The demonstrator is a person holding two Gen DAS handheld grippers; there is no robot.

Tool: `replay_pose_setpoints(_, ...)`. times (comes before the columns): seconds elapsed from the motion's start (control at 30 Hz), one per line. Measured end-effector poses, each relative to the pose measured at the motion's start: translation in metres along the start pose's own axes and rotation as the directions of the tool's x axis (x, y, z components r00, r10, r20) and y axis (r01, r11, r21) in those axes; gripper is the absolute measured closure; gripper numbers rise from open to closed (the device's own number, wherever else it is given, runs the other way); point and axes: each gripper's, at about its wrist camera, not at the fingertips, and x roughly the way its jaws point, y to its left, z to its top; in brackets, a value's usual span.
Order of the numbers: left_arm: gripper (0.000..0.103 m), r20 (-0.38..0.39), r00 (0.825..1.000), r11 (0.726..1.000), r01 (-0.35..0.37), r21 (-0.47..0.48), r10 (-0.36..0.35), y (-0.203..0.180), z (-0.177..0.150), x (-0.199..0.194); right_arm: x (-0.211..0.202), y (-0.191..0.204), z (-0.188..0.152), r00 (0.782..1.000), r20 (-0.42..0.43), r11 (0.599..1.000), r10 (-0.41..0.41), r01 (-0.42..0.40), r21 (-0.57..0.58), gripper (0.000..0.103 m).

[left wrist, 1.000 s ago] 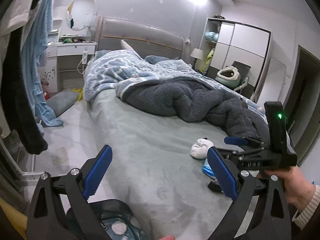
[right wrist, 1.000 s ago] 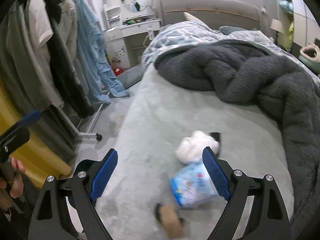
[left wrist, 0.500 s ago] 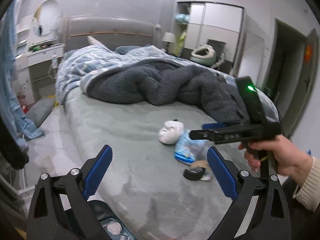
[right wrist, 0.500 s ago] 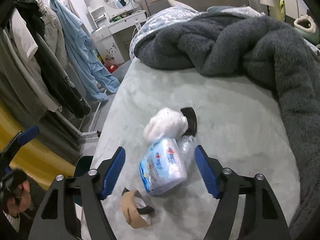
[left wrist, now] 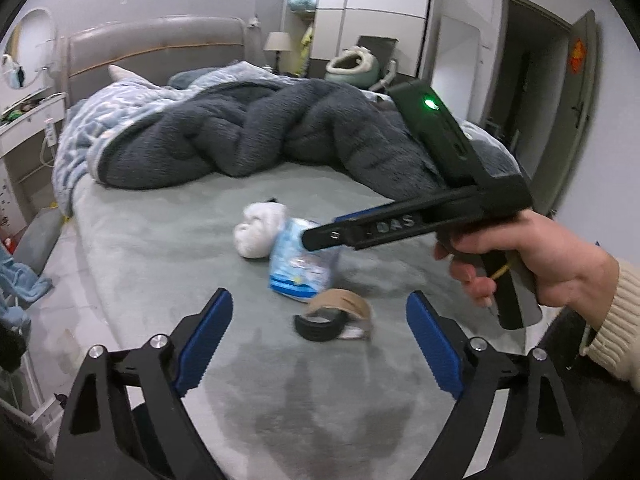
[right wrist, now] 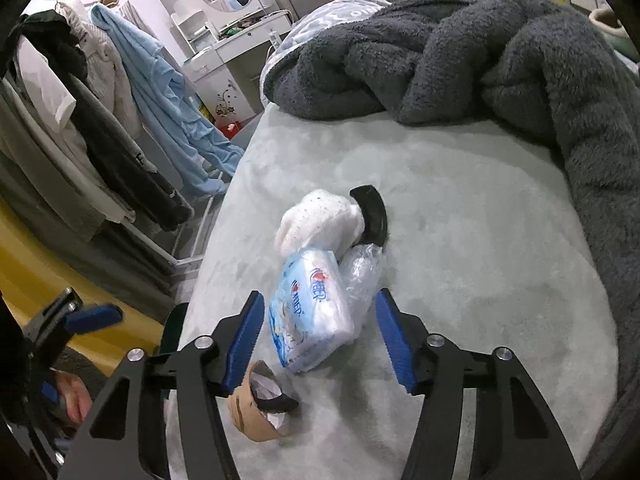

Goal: Collect trash
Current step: 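Grasp the blue-printed tissue pack with the right tool, then grasp the white cloth ball with the left tool while the right tool holds the tissue pack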

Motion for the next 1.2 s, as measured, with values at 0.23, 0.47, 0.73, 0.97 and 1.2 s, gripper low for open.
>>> replay_pose_setpoints(0.23, 0.015, -0.041, 0.999, 0.999, 0.020, 0.032, -0.019, -0.013, 0.004, 0.020, -0.005, 0.005, -0.002, 1.000, 0.006, 0.999, 0.020, -0.020, -0.030, 0.061)
replay_pose_setpoints(0.47, 0.017, -0.037, 0.999, 1.000, 0.019, -0.018, -0.019, 0.004, 0.021, 0.017, -0.002, 0.010, -0.003, 0.999, -0.002, 0.997, 0.055, -0.055, -0.063, 0.074)
replay_pose_setpoints(0.73, 0.027, -0.049, 0.999, 0.999, -0.018, -0.041, 0.016, 0.029, 0.039, 0.026, 0.003, 0.010, -0.008, 0.997, 0.000, 0.993, 0.073, -0.073, -0.094, 0.091)
replay_pose_setpoints(0.97, 0.028, -0.084, 0.996, 0.998, -0.037, -0.056, 0.032, 0.043, 0.046, 0.047, -0.021, -0.001, -0.006, 0.997, 0.036, 0.994, 0.068, -0.064, -0.086, 0.091)
replay_pose_setpoints(1.2, 0.029, -0.116, 0.993, 0.997, -0.042, -0.066, 0.034, 0.048, 0.051, 0.078, -0.041, -0.032, -0.014, 0.997, 0.064, 0.998, 0.048, -0.045, -0.040, 0.091)
